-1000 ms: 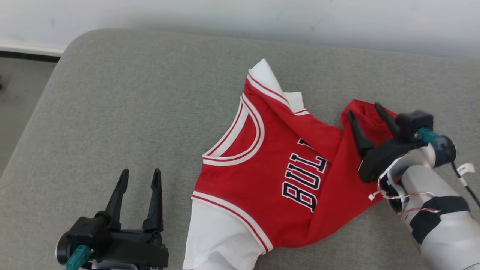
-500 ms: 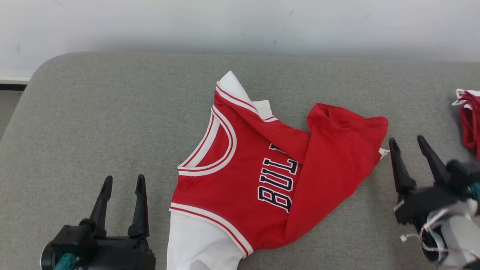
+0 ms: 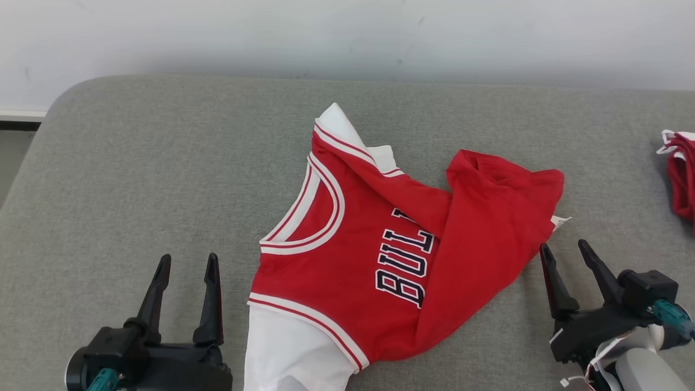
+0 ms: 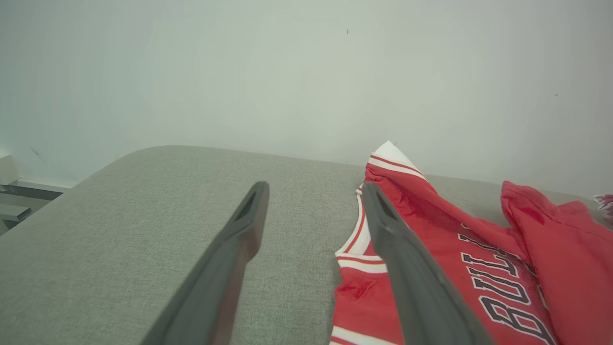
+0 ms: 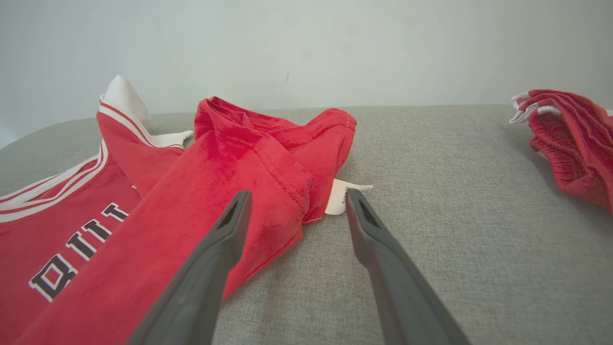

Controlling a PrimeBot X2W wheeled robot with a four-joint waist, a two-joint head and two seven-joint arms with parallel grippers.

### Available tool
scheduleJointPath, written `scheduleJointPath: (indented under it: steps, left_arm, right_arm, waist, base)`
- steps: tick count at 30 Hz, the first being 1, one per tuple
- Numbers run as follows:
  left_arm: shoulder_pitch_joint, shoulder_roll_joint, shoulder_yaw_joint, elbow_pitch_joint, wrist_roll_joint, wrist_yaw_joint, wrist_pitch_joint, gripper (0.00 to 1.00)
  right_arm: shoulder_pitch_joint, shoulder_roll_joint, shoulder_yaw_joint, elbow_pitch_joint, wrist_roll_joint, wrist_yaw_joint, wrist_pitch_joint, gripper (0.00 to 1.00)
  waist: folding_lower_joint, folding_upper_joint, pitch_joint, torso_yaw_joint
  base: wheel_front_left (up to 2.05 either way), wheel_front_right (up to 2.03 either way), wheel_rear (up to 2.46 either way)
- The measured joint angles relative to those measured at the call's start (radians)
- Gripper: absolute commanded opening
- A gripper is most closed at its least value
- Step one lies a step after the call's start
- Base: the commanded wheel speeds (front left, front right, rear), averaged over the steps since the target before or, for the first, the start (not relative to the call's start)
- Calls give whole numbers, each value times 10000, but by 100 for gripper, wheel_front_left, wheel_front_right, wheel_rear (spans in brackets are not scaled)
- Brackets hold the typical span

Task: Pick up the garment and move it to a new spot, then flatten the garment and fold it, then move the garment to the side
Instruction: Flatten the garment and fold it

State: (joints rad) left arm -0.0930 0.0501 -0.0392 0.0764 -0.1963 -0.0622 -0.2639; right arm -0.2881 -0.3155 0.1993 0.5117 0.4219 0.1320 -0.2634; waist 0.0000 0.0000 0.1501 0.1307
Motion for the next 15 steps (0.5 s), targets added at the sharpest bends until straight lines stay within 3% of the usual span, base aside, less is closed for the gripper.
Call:
scheduleJointPath:
  steps: [7,8,10,15]
  left_arm:
    - [-12,2,31,58,0,-75,0,100]
    - [-12,2,38,58,0,-77,0,100]
    - [-12,6,23,61,2,-82,0,100]
    - [-9,2,123,77,17,-84,0,100]
  right_arm:
    - [-716,240,370,1198,13,0,-2,100]
    - [-843,295,441,1492,73,0,-2,60]
    - [-1075,339,568,2061,142,0,-2,0]
    - [-1388,385,696,2178,240,-2,0,0]
  waist:
    - [0,0,66,274]
    - [0,0,82,313]
    - [0,0,115,384]
    - [0,0,131,462]
  base:
    - [0,0,0]
    - [0,0,0]
    - [0,0,0]
    - [0,0,0]
